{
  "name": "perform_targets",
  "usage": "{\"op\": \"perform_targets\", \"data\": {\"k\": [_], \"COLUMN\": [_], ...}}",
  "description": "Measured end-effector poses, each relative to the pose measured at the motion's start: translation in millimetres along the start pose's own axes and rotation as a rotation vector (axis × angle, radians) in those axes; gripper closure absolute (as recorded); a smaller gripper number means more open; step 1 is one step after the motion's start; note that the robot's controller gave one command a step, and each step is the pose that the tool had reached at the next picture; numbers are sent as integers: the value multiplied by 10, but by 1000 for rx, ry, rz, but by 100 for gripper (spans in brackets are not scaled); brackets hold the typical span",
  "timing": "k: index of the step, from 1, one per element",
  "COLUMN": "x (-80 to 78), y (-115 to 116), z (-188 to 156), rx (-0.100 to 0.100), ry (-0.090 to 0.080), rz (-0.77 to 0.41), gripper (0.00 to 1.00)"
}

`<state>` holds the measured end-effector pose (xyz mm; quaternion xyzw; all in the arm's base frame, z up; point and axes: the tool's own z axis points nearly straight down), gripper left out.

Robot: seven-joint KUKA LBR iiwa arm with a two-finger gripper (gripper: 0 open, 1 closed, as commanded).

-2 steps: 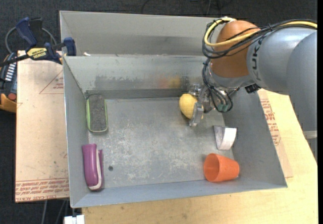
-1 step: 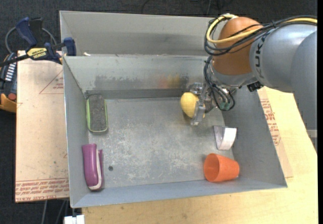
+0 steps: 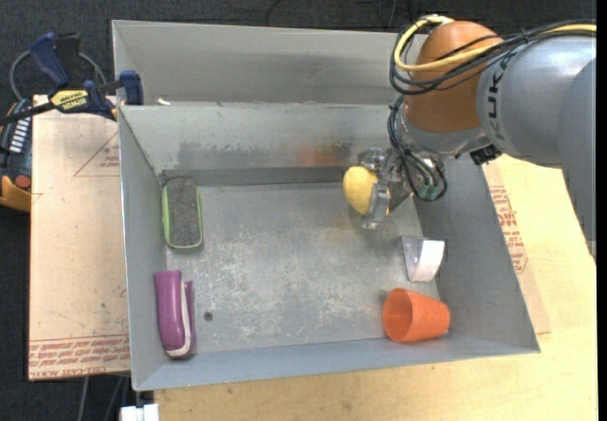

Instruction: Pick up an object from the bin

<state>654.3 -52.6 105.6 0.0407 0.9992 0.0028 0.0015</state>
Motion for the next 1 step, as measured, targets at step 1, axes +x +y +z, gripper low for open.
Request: {"op": "perform_targets", "data": {"k": [1], "x": [-15], "y": [1], "z": [-185], "rx": [0], "ry": [-5], "rz": [0], "gripper": [100]}}
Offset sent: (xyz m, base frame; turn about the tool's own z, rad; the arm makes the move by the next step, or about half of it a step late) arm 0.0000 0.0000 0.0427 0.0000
